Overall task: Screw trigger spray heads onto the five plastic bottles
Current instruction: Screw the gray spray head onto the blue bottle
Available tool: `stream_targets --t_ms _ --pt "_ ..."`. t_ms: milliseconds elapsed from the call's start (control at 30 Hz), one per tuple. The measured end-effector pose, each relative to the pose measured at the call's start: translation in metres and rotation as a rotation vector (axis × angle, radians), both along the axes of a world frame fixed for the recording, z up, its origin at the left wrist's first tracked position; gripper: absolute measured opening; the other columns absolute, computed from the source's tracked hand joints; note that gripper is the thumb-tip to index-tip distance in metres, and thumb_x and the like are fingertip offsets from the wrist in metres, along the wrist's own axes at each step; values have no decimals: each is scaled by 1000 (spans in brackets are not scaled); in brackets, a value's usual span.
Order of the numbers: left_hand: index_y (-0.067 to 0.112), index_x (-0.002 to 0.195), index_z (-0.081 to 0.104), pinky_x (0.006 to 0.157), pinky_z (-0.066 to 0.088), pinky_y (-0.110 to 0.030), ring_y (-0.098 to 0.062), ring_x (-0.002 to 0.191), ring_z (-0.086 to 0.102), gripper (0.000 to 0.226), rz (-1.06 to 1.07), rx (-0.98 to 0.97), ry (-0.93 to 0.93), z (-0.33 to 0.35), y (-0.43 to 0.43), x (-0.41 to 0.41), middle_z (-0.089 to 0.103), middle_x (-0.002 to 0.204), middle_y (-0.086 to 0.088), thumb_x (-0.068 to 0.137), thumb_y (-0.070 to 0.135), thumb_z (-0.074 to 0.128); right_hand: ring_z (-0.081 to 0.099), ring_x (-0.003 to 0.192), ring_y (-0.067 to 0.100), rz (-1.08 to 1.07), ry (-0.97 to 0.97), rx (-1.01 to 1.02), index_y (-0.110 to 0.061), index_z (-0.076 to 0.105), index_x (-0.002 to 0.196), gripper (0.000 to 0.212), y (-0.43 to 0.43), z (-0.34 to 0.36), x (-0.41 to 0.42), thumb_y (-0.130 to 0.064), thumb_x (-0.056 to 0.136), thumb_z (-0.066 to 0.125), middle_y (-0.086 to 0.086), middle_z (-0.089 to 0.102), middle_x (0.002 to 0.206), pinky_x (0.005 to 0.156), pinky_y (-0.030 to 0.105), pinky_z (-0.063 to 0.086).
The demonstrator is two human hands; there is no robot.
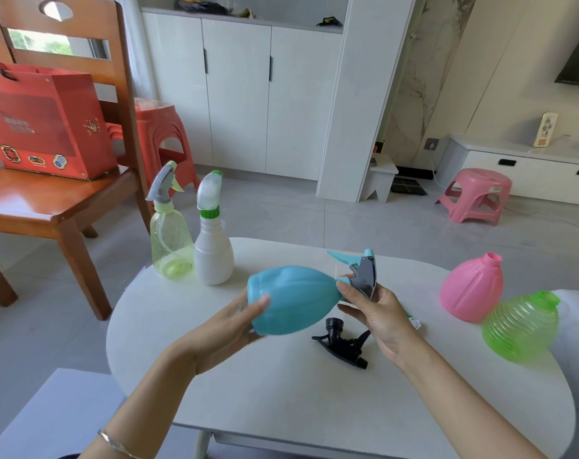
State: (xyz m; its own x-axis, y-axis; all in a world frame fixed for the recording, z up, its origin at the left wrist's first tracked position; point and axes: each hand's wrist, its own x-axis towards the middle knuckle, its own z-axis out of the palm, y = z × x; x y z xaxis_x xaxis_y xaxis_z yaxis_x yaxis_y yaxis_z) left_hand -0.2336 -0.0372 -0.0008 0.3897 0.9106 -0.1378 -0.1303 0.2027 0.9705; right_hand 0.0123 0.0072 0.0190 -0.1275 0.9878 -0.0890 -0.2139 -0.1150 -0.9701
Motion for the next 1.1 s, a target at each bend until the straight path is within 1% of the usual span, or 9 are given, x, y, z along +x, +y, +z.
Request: stream_targets --t_ms 100,200,267,333,433,633,733,967,1100 --pt "44 124 50 83 59 -40 -25 108 69 60 19 -113 35 1 -1 5 63 129 -5 73 74 48 67 94 16 4 -25 15 -15 70 90 41 0 -1 -1 -35 55 79 3 72 97 73 21 56" --pt "41 142 36 96 53 -38 -14 114 65 74 118 28 83 -3 1 4 51 142 2 78 57 70 68 92 14 -27 -8 -6 -14 69 93 39 0 -1 0 -32 59 77 2 72 96 71 20 55" --pt "34 141 41 97 51 -29 -12 118 62 77 129 42 70 -2 2 3 56 140 2 74 52 75 68 89 11 -29 16 -13 -14 68 93 39 0 -2 0 -32 60 76 0 72 94 70 19 55" --pt "37 127 55 87 57 -29 -21 115 65 61 75 -73 21 0 1 4 66 129 0 77 69 60 69 88 9 -28 8 -7 -14 69 93 38 0 -1 -2 -31 60 77 -1 73 92 68 19 55" --pt "43 120 56 71 61 -38 -30 99 72 64 50 -173 77 2 -1 8 67 123 -7 70 78 38 68 90 11 -29 -23 1 -16 69 91 31 -1 -2 -3 -29 64 77 -2 74 92 64 18 54" --pt "30 141 42 97 52 -29 -16 124 59 81 154 -29 -57 2 3 7 55 142 2 71 54 76 67 88 12 -77 65 -66 -14 68 95 21 2 0 2 -21 75 71 -1 72 96 66 18 55" --pt "41 131 48 85 58 -36 -23 113 66 64 63 -158 -52 7 -2 15 61 133 1 75 72 55 66 96 15 -56 23 -31 -14 68 96 25 1 0 0 -22 73 72 1 71 100 67 18 55" --pt "35 133 48 81 58 -32 -21 115 65 62 227 -17 -93 7 1 14 62 132 0 77 45 73 65 101 16 -17 62 -13 -16 68 97 36 3 1 2 -28 63 74 1 71 101 80 26 53" --pt "36 130 52 82 59 -33 -24 112 67 68 160 -71 -103 8 0 16 66 128 0 68 50 74 65 102 18 -16 20 10 -14 69 96 40 4 1 3 -30 60 76 2 71 101 88 33 52"
